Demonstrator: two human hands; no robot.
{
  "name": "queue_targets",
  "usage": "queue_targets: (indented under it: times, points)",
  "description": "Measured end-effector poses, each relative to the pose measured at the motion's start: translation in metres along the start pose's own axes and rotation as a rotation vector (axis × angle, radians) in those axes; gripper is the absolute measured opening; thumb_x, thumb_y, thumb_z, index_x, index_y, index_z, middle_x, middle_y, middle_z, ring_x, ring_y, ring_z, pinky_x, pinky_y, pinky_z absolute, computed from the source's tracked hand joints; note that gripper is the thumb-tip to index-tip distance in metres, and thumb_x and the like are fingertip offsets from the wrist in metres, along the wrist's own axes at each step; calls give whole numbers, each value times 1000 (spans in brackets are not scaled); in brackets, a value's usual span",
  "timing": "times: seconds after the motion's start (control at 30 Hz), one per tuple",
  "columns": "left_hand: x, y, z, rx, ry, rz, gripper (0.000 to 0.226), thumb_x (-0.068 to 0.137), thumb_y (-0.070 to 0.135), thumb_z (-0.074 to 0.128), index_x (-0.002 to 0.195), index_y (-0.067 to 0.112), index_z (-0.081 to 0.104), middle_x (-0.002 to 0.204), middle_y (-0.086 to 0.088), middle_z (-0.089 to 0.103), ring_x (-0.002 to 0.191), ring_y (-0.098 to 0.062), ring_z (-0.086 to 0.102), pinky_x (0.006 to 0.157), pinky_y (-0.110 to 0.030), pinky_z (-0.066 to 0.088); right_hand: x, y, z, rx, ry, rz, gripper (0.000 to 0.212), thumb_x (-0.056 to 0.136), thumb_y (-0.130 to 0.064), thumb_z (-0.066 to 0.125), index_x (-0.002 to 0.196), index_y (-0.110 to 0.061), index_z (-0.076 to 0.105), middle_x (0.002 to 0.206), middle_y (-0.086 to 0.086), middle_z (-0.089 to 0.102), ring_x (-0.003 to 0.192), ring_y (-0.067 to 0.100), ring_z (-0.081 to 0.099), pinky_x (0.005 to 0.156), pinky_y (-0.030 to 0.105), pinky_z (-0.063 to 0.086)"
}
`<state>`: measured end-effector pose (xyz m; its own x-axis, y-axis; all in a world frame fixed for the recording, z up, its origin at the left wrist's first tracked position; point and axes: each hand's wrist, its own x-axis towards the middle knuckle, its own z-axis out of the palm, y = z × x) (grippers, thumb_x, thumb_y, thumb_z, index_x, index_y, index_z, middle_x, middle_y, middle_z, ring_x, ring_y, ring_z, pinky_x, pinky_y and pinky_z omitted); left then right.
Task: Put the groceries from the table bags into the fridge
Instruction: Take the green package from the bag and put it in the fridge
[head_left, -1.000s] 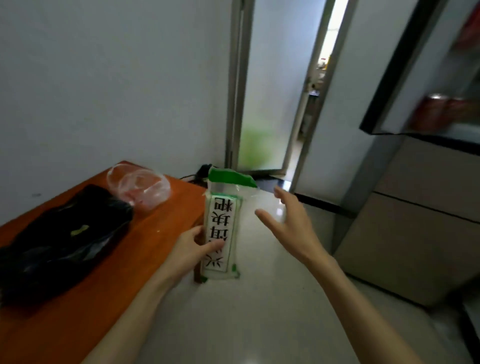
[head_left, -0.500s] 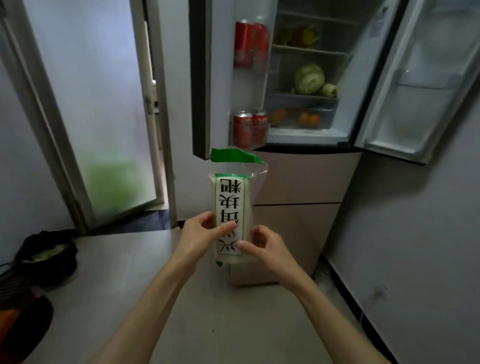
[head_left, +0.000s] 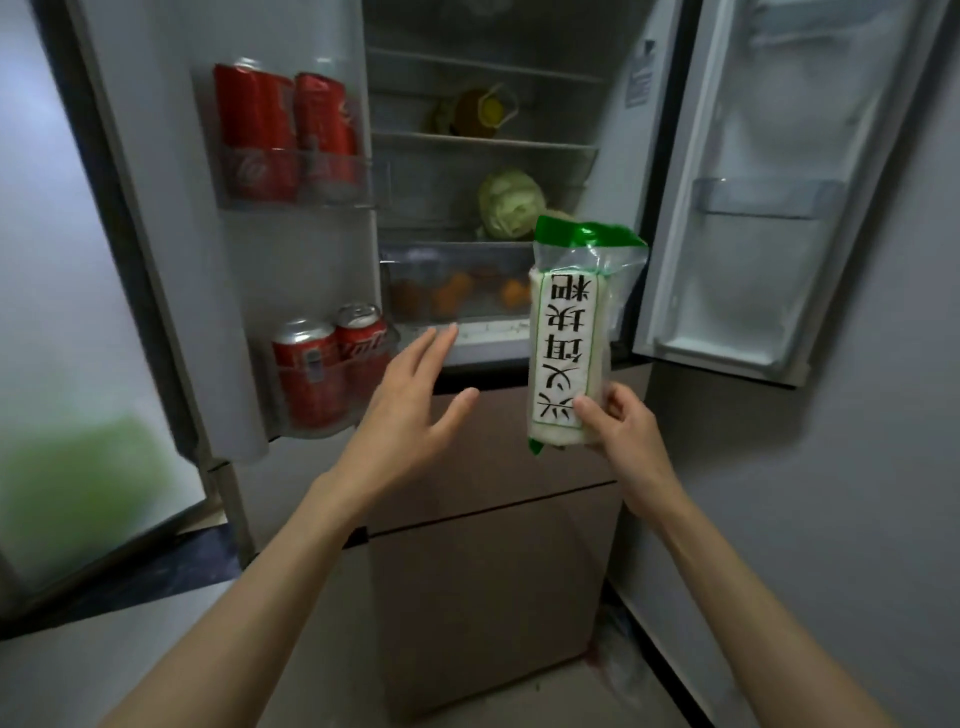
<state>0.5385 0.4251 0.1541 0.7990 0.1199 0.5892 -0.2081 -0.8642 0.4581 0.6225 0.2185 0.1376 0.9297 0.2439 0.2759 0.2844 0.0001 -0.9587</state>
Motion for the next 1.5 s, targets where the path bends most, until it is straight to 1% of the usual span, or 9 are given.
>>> queue_targets:
  times: [0.27,0.53,0.87,0.97,1.1,1.23,1.33,1.43,1.5]
  points:
    - [136,-26,92,208,-55,-139,63,96,46,36,147,38,1,158,5,-6,144,-14,-10,118,-41,5,175,28,-40,-23,-99,-3,35,93,-20,53,124,-6,49,119,10,61,103,23,62,91,47,51]
    - [238,-70,122,367,-20,-202,60,97,45,33,148,35,4,158,2,-4,144,-17,-11,118,-47,3,305,36,-34,81,-137,27,33,94,-19,52,123,-4,51,116,11,63,102,24,63,92,45,50]
    - [348,-163,152,369,127,-269,58,97,41,37,149,31,12,158,-3,2,144,-22,-9,116,-49,0,440,45,30,9,-199,-33,19,92,-22,55,105,-11,62,102,10,70,92,23,67,85,43,53]
    - [381,-191,150,407,147,-284,59,97,40,38,149,30,13,158,-6,0,144,-25,-10,115,-51,-1,488,32,59,3,-220,-33,20,93,-20,54,97,-3,65,95,14,69,84,23,64,81,39,51]
    - [411,-226,152,464,110,-327,58,97,45,33,149,34,8,158,-3,-8,143,-25,-17,114,-49,-9,539,20,97,13,-247,25,24,94,-20,53,94,1,64,95,12,67,86,23,64,82,39,53]
    - [422,-245,160,496,11,-381,57,97,49,26,148,37,4,157,-4,-14,140,-28,-25,111,-50,-16,576,15,132,-48,-247,45,39,91,-28,58,105,8,61,106,16,67,93,30,65,82,40,54]
    - [424,-250,164,568,2,-386,58,95,56,19,148,38,1,157,-1,-15,139,-30,-27,109,-50,-19,595,13,153,-100,-253,30,44,89,-29,60,111,9,58,108,18,64,97,32,64,64,30,54]
    - [421,-251,165,621,17,-374,74,78,67,-3,147,40,0,158,2,-12,141,-28,-23,110,-49,-17,611,16,167,-78,-260,61,46,87,-29,62,108,11,57,109,22,63,96,37,64,75,46,56]
    - [421,-252,163,616,8,-383,76,75,66,-6,147,41,0,158,4,-10,142,-26,-21,111,-48,-16,624,26,173,-154,-245,32,51,84,-34,64,106,11,59,109,24,64,98,40,63,83,51,53]
